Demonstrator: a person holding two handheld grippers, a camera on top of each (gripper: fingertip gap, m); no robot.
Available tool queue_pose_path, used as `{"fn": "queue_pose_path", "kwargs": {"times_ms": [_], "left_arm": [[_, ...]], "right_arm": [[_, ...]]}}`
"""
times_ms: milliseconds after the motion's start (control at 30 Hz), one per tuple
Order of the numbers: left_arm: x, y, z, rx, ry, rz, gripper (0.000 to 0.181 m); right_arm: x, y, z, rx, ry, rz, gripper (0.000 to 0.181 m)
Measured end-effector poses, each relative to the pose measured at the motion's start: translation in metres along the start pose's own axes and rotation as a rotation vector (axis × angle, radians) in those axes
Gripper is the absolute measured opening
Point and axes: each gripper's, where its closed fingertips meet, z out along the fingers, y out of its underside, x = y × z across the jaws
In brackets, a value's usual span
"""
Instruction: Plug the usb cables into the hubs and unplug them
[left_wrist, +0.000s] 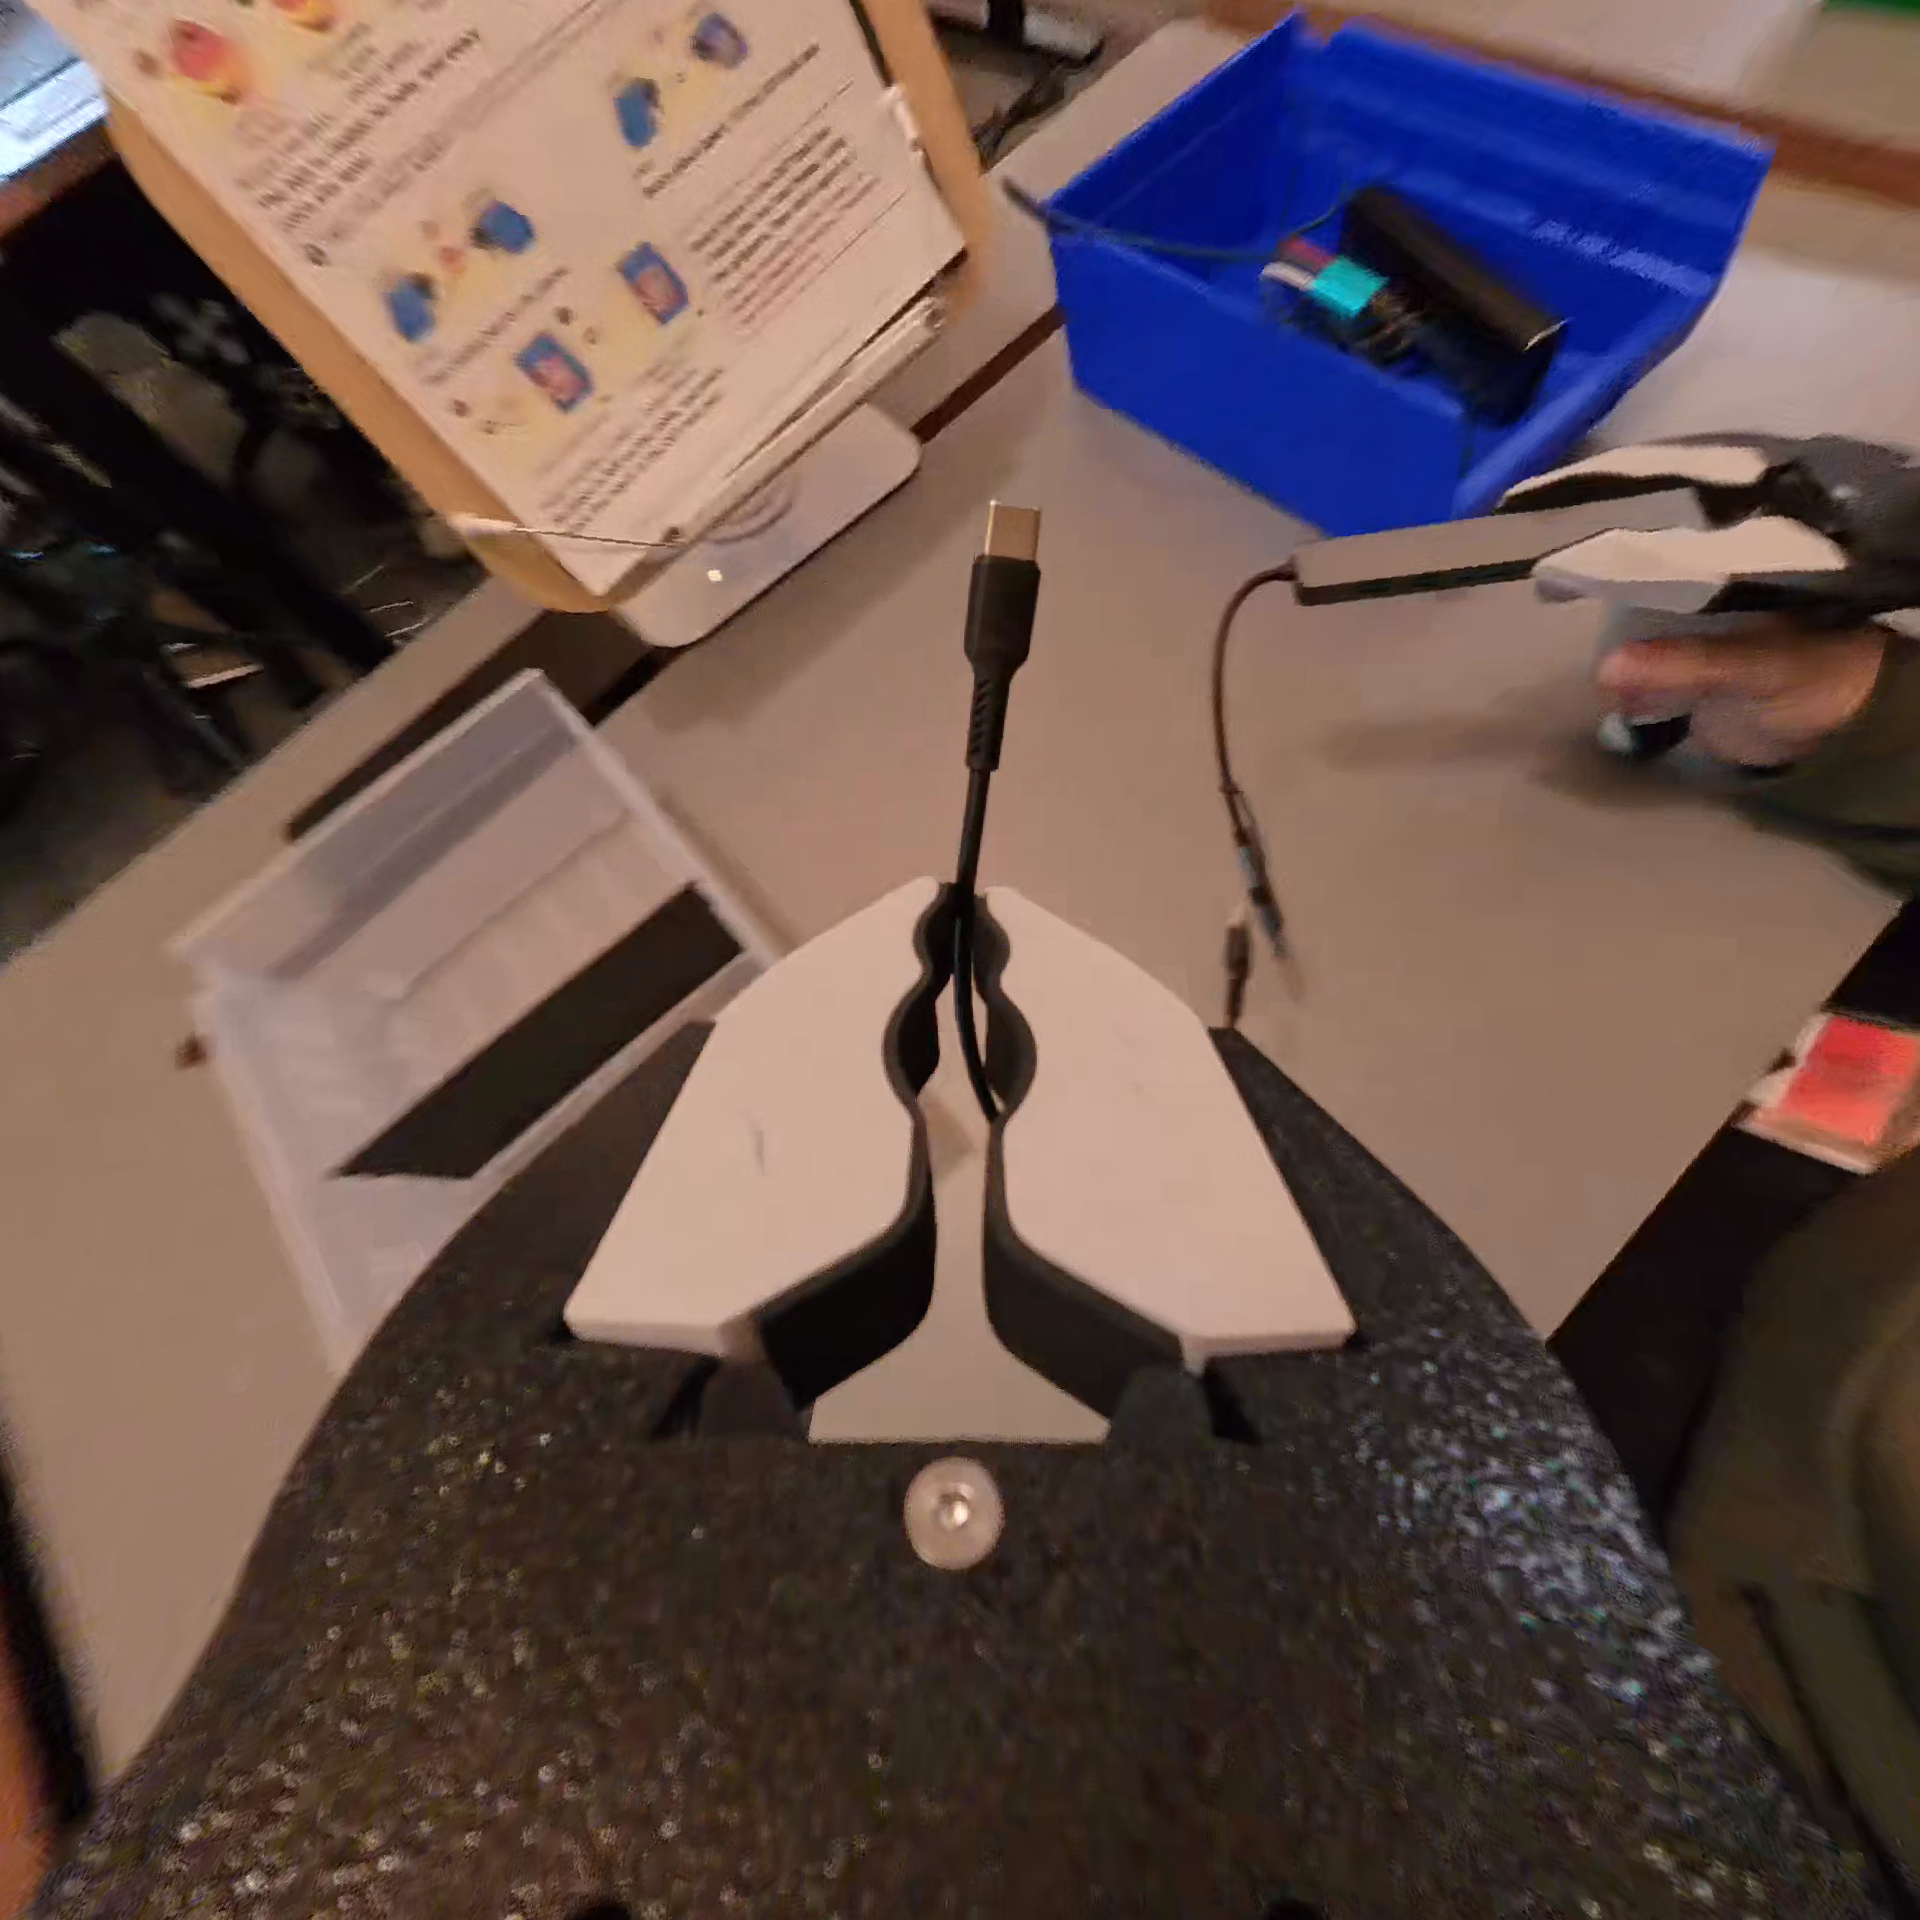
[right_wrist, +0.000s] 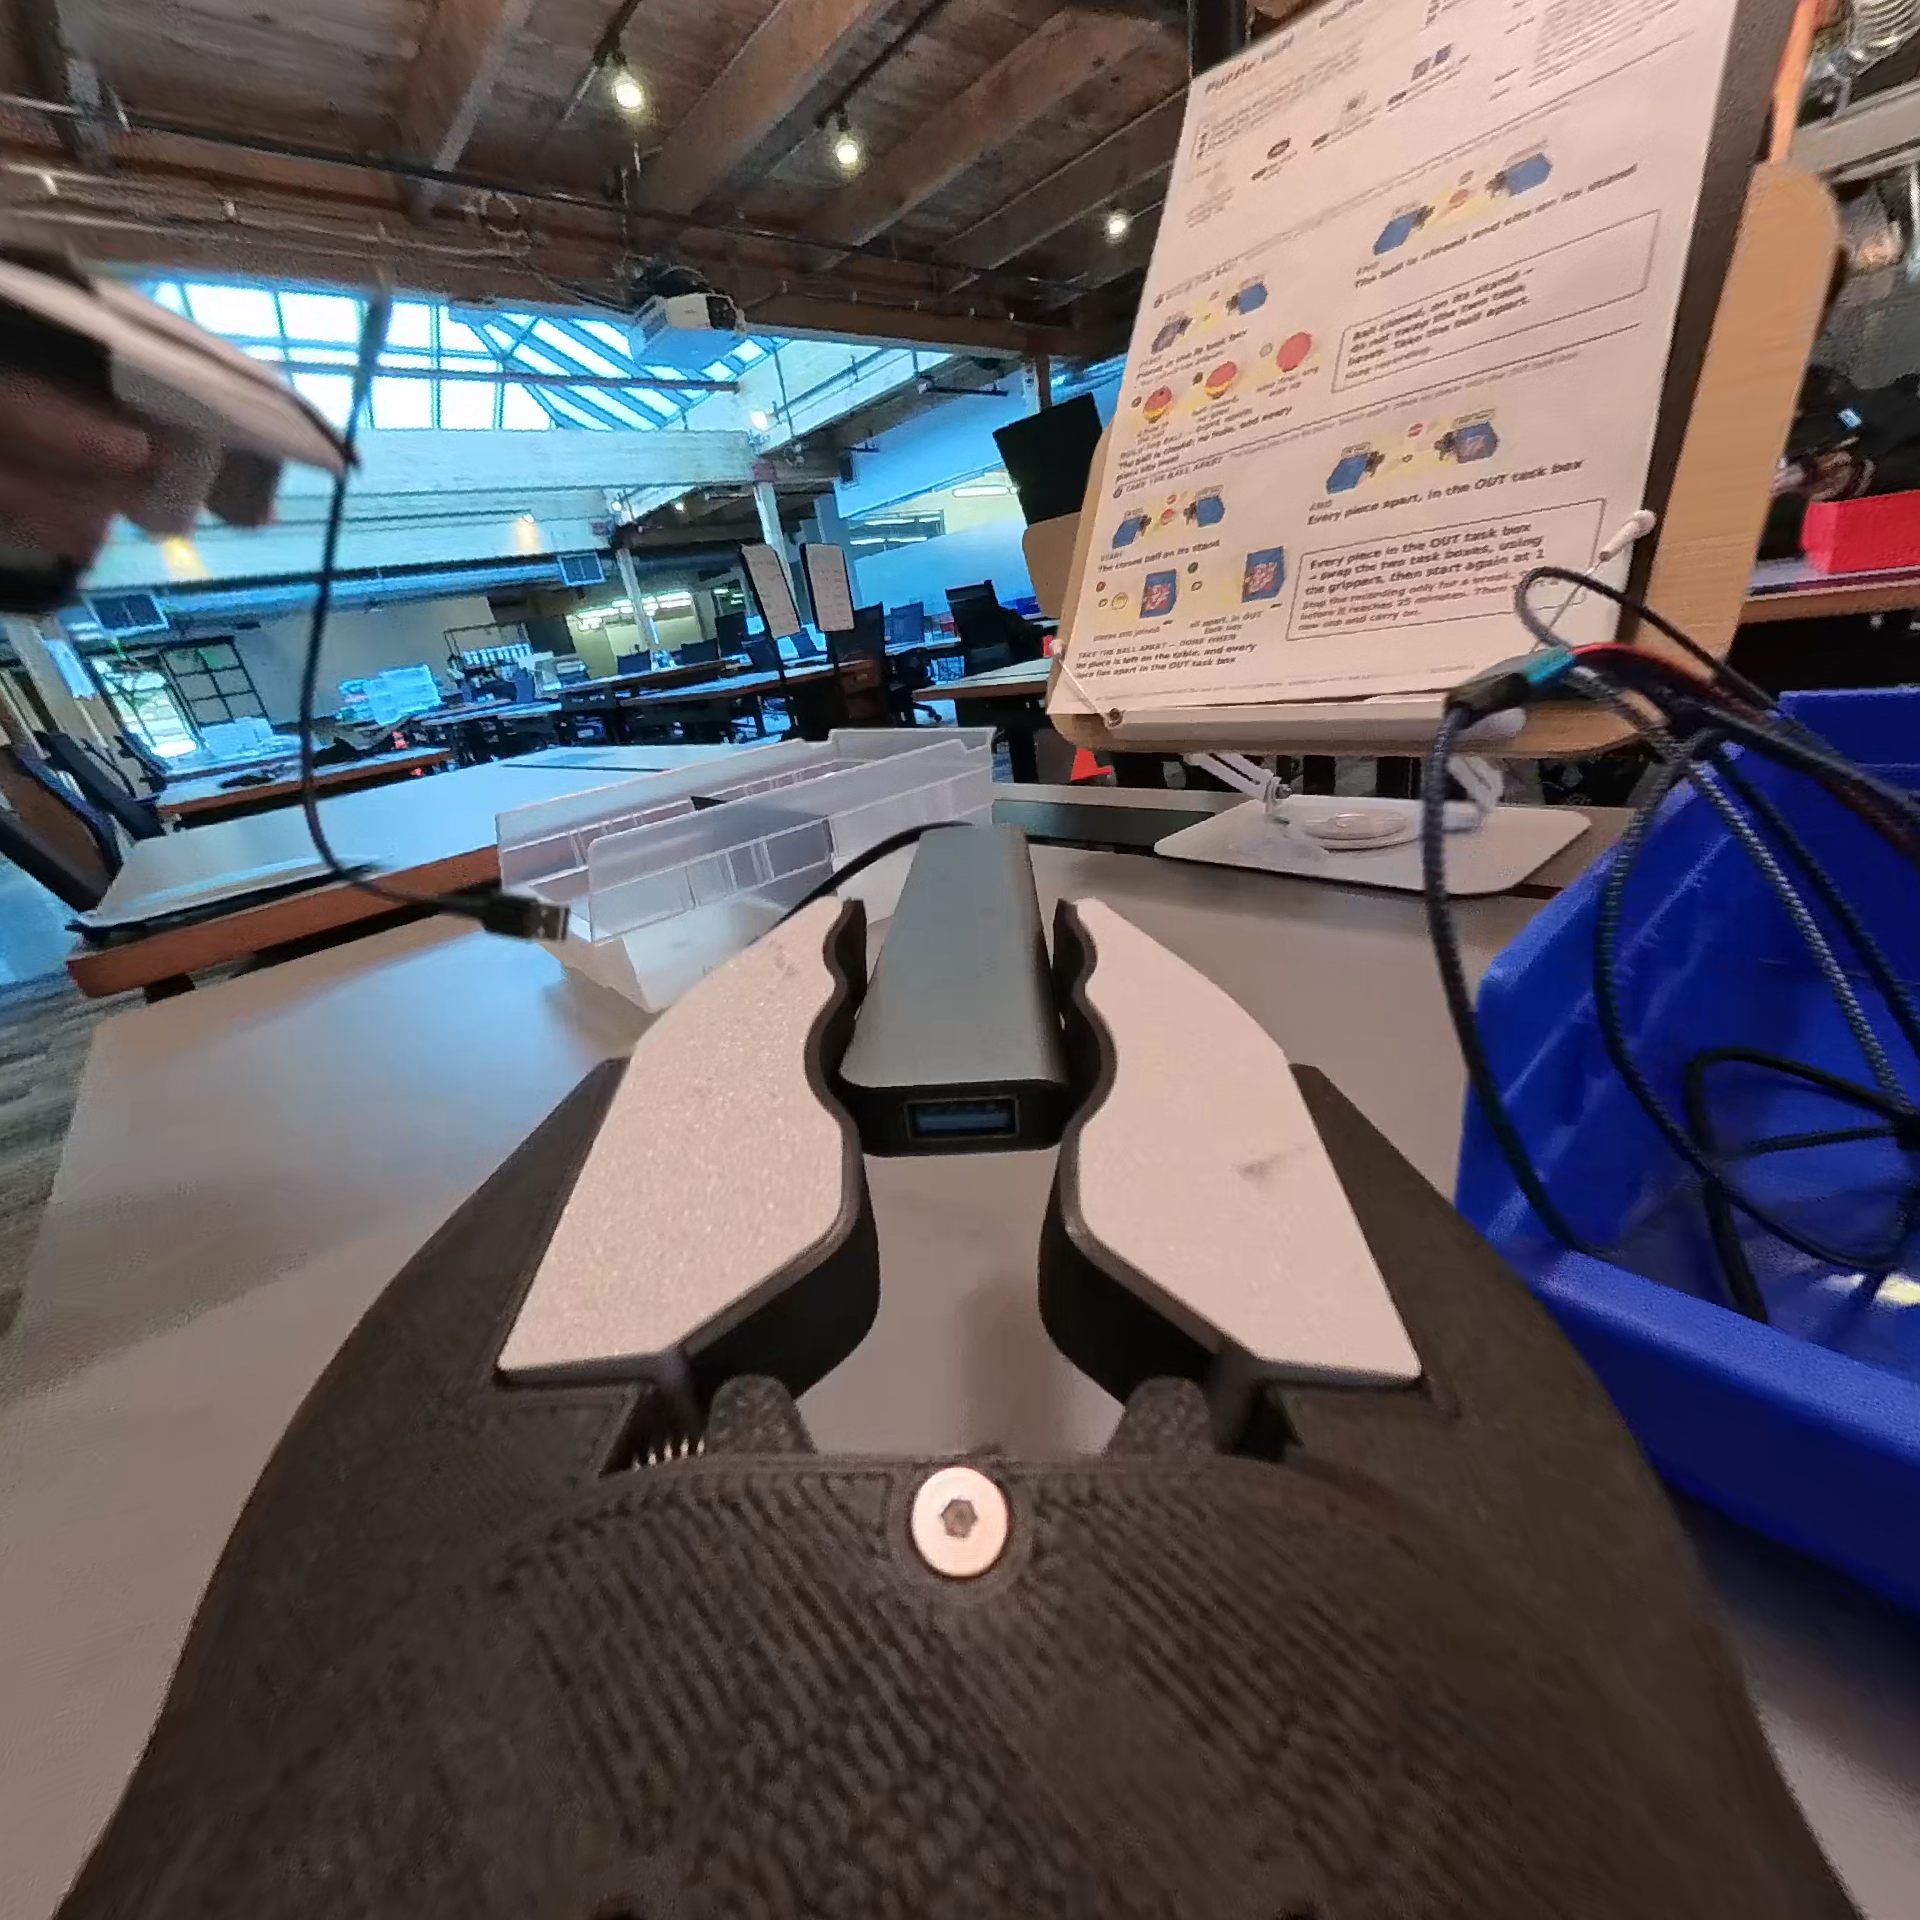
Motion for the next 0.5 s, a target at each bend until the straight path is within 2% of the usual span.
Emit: {"fn": "queue_pose_path", "kwargs": {"times_ms": [67,200,267,400,500], "left_arm": [[0.020,0.026,0.022,0.012,0.047,-0.064,0.002],[0.051,0.102,0.074,-0.087,0.119,-0.219,0.002],[0.053,0.134,0.093,-0.149,0.080,-0.234,0.002],[0.047,0.183,0.111,-0.332,-0.004,-0.188,0.004],[0.035,0.192,0.105,-0.375,-0.119,-0.087,0.017]], "right_arm": [[0.003,-0.003,-0.006,-0.007,0.019,-0.018,0.035],[0.002,-0.005,-0.021,-0.021,0.047,-0.065,0.035],[0.000,-0.001,-0.025,-0.026,0.047,-0.081,0.035],[-0.002,0.001,-0.024,-0.022,0.039,-0.090,0.035],[-0.006,0.003,-0.023,-0.031,0.026,-0.112,0.035]]}}
